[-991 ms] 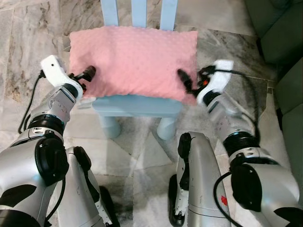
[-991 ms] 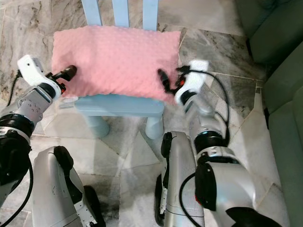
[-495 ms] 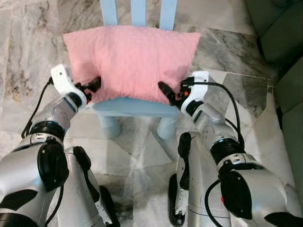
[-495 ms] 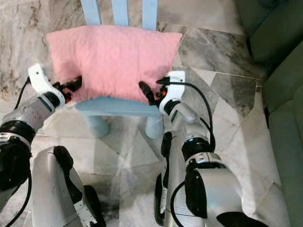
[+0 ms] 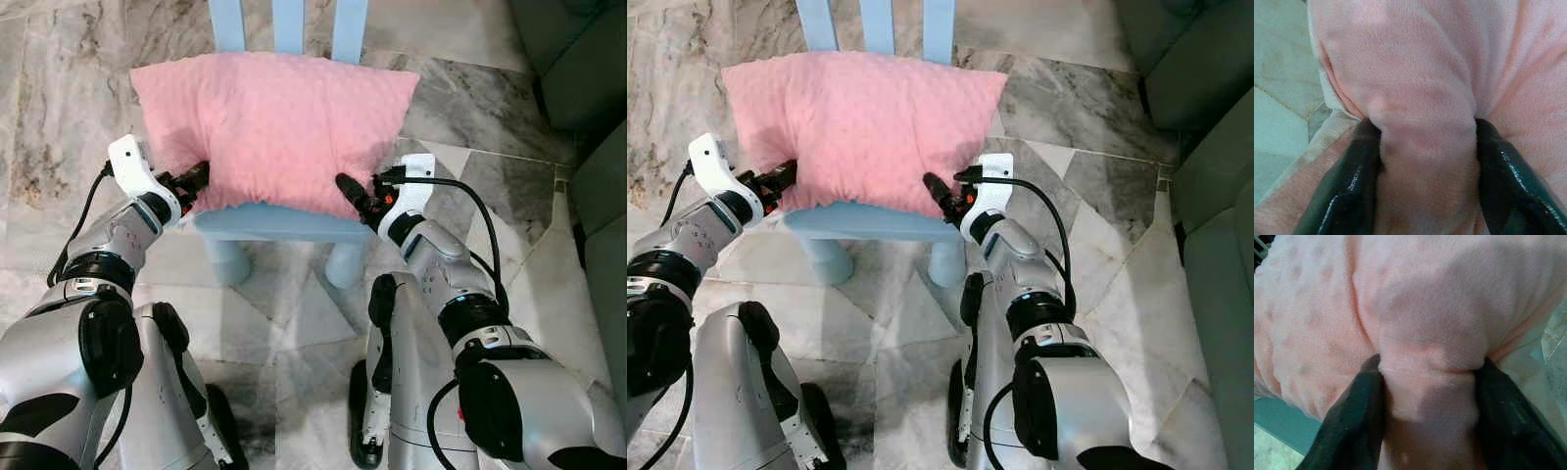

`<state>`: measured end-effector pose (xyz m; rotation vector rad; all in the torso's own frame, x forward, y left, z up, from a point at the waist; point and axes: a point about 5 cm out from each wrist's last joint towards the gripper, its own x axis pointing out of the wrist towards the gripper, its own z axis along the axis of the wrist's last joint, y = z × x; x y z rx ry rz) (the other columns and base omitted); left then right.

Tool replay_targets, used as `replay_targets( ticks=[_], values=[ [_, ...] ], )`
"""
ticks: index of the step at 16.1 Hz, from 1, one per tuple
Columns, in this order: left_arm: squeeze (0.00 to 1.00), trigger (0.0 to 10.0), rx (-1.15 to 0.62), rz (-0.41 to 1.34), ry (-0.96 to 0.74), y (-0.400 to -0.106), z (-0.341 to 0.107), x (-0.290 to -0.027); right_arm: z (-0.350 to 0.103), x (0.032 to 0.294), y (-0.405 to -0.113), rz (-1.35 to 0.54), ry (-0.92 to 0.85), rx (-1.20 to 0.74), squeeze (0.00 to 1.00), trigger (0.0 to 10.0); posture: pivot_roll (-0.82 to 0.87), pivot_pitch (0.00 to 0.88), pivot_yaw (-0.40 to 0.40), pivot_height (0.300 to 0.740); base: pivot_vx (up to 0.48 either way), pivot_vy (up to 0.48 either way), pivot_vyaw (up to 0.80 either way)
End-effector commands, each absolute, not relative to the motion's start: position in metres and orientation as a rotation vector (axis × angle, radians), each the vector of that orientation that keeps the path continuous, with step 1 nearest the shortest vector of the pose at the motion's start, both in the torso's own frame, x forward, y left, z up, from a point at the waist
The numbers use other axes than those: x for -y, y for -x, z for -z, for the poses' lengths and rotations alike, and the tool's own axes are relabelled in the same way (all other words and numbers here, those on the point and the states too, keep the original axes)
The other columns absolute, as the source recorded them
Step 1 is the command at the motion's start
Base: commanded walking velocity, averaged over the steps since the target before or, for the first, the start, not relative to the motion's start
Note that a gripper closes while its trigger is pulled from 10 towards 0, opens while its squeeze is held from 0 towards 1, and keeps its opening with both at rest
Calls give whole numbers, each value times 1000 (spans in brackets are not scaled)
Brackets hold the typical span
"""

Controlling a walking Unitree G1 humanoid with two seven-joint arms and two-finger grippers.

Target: Move the pillow to the sofa

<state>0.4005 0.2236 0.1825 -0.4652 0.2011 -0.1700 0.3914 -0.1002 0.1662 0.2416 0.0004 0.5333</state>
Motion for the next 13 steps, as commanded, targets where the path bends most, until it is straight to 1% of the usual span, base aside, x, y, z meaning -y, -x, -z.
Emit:
replay_targets(
  ticks=[1,7,11,13],
  values=[
    [0,0,-294,191,474,-394,-159,-215,-151,93,-385,-555,-242,-57,0,0,-140,416,-46,403,0,0,0],
    [0,0,-290,171,452,-393,-155,-218,-148,92,-384,-559,-246,-62,0,0,-141,422,-49,403,0,0,0],
    [0,0,-232,115,447,-394,-161,-225,-149,90,-383,-565,-253,-55,0,0,-140,426,-49,403,0,0,0],
    [0,0,-204,128,409,-395,-165,-227,-148,90,-381,-571,-257,-45,0,0,-139,426,-49,403,0,0,0]
  ],
)
